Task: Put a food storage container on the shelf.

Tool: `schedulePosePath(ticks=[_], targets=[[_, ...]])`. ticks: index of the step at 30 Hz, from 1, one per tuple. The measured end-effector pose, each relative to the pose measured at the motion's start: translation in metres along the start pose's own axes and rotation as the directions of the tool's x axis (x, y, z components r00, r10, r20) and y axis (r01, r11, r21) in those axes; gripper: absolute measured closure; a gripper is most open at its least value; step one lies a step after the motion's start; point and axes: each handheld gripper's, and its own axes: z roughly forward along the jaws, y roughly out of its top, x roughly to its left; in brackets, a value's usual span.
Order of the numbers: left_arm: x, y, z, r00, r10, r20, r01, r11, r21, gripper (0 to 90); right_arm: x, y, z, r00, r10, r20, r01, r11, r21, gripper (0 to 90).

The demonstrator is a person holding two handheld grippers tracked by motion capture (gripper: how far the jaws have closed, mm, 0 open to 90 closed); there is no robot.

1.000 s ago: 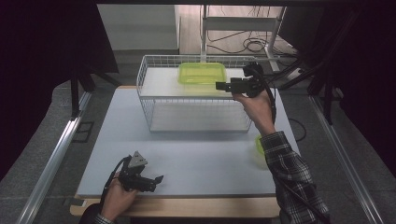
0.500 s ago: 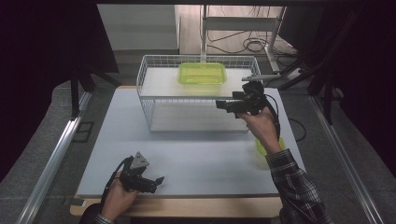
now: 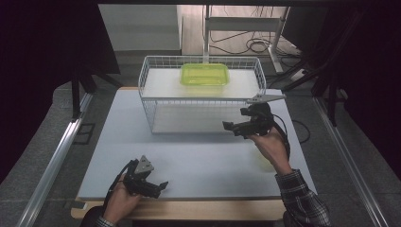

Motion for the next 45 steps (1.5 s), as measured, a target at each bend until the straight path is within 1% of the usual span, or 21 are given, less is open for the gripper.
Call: schedulePosePath(ticks=[5, 11, 14, 17, 19, 23, 27, 30, 33, 36, 39, 45], targets=[[0.0, 0.0, -0.001, 1.0, 0.001, -0.002, -0.001, 1.0, -0.006, 0.1, -0.002, -0.018, 0.0, 1.0, 0.009, -0.003, -0.009, 1.0, 0.011, 6.7], [-0.001, 0.0, -0.001, 0.9998, 0.014, -0.011, -0.014, 0.9999, -0.004, 0.1, -0.002, -0.037, -0.001, 0.9997, 0.0, 0.024, -0.001, 1.0, 0.021, 6.1], [-0.002, 0.0, -0.001, 0.9997, 0.02, -0.016, -0.02, 0.9998, -0.006, 0.1, -0.001, -0.045, -0.003, 0.9997, 0.009, 0.022, -0.009, 1.0, 0.018, 6.4], [-0.001, 0.0, -0.001, 0.9995, 0.023, -0.019, -0.024, 0.9997, -0.007, 0.1, 0.0, -0.053, -0.005, 0.9988, 0.005, 0.049, -0.006, 1.0, 0.013, 6.1], [-0.001, 0.0, -0.001, 0.9995, 0.025, -0.02, -0.025, 0.9997, -0.008, 0.0, 0.0, -0.059, -0.006, 0.9983, 0.011, 0.057, -0.012, 1.0, 0.011, 5.7], [-0.002, 0.001, -0.001, 0.9995, 0.026, -0.019, -0.027, 0.9996, -0.008, 0.0, 0.003, -0.069, -0.006, 0.9978, 0.002, 0.067, -0.004, 1.0, 0.02, 4.0], [-0.003, 0.0, 0.0, 0.9994, 0.028, -0.019, -0.028, 0.9996, -0.003, 0.1, 0.005, -0.078, -0.006, 0.9978, -0.001, 0.067, 0.0, 1.0, 0.015, 3.4], [-0.004, 0.0, 0.001, 0.9987, 0.046, -0.022, -0.046, 0.9989, 0.009, 0.1, 0.007, -0.085, -0.006, 0.9982, -0.003, 0.059, 0.003, 1.0, 0.002, 3.3], [-0.005, 0.0, 0.002, 0.9978, 0.062, -0.026, -0.061, 0.998, 0.013, 0.0, 0.01, -0.092, -0.003, 0.999, -0.008, 0.043, 0.008, 1.0, 0.006, 3.4], [-0.005, 0.0, 0.002, 0.9972, 0.07, -0.028, -0.07, 0.9975, 0.011, 0.0, 0.013, -0.099, 0.0, 0.9991, -0.016, 0.04, 0.015, 1.0, 0.022, 3.4], [-0.005, 0.0, 0.002, 0.9973, 0.069, -0.027, -0.069, 0.9976, 0.008, 0.0, 0.015, -0.106, 0.004, 0.9988, -0.022, 0.044, 0.021, 0.999, 0.03, 3.4], [-0.007, 0.0, 0.003, 0.9971, 0.073, -0.023, -0.073, 0.9973, 0.012, 0.0, 0.019, -0.118, 0.011, 0.9985, -0.045, 0.033, 0.043, 0.997, 0.067, 3.3]])
